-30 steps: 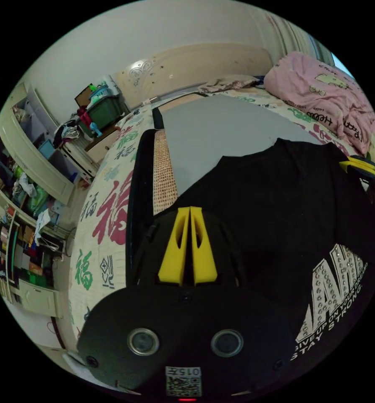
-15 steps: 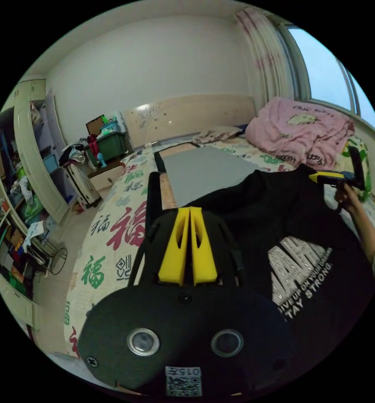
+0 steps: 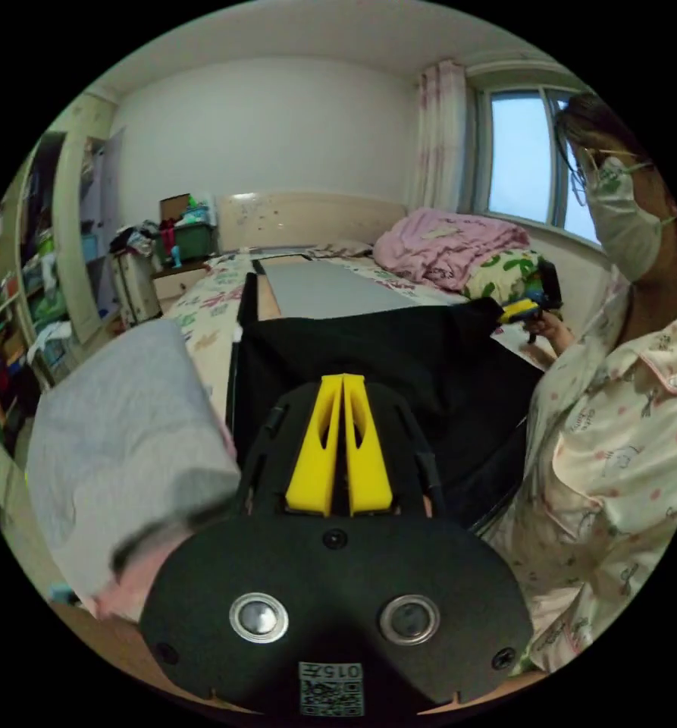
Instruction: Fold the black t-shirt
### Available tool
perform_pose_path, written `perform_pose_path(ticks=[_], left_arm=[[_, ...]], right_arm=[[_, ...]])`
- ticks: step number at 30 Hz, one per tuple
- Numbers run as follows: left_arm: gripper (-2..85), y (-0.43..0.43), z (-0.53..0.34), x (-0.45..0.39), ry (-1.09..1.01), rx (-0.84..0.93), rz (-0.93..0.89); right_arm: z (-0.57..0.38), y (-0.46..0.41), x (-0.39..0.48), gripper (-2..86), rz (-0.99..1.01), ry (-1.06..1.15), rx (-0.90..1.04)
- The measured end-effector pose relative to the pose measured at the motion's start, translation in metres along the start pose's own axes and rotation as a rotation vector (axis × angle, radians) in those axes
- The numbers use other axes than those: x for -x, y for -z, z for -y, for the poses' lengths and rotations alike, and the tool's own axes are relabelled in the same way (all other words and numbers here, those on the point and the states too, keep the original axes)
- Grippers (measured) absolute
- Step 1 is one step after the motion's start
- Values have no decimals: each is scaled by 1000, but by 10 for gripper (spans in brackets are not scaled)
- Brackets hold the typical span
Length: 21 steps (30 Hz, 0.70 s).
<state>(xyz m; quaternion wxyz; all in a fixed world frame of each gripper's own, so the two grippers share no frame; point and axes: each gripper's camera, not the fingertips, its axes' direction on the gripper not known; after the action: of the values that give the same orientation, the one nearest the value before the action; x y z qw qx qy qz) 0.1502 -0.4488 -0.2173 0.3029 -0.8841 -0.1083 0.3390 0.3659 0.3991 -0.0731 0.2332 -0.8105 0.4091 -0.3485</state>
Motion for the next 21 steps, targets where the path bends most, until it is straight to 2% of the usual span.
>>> perform_pose_path(ticks=[3,6,10,12,15,17,21], left_arm=[[0,30,-33,13,133,-112,23],[24,39,-47,9,218,-116,60],[116,20,-52,5,346,-54,25],[145,2,-45,6,429,25,91],[152,-17,-26,-2,438,116,174],[144,-29,-16,-5,447,170,165],[79,-32,0,-19,447,204,212]], right_arm=[[-21,-21,-19,95,46,0,-9],[-36,-22,-38,106,89,-8,-31],[-65,-3,-52,118,90,-13,-307],[-70,-14,-69,122,142,-77,-419],[-58,-63,-98,128,233,-179,-303],[-52,-106,-107,132,169,-248,-153],[-57,-131,-121,136,118,-303,-107]])
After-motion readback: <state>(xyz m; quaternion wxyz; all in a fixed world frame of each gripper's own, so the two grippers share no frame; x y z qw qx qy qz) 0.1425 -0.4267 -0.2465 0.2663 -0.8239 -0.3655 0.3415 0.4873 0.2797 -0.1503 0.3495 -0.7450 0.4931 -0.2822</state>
